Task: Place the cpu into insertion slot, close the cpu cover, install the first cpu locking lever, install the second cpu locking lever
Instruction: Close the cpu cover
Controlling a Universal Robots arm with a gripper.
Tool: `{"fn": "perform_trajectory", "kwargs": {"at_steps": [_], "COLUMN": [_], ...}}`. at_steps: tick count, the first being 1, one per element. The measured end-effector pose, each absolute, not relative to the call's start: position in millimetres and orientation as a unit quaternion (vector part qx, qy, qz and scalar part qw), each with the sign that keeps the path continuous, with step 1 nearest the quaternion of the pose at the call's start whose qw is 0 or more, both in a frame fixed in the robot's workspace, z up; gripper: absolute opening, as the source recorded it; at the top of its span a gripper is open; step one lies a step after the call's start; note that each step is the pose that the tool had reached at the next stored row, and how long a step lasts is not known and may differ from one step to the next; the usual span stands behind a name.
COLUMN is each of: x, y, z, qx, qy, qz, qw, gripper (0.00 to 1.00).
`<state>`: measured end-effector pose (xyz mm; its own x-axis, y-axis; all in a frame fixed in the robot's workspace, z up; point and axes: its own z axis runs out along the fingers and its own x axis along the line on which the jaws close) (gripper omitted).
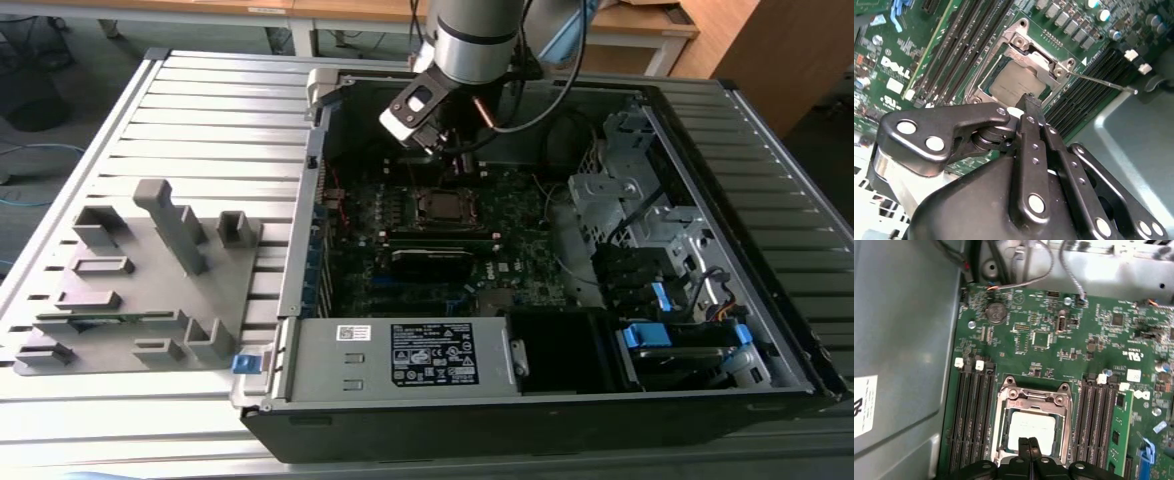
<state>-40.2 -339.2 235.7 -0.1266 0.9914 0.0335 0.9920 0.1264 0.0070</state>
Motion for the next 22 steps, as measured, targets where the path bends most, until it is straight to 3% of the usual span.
{"fn": "perform_trajectory", "kwargs": {"at_steps": [22], "x": [-40.2], "y": [-339.2], "z": [235.4], "qx": [-0.499], "qy": [-0.866], "qz": [-0.011], "qw": [0.013], "gripper": [0.10]}}
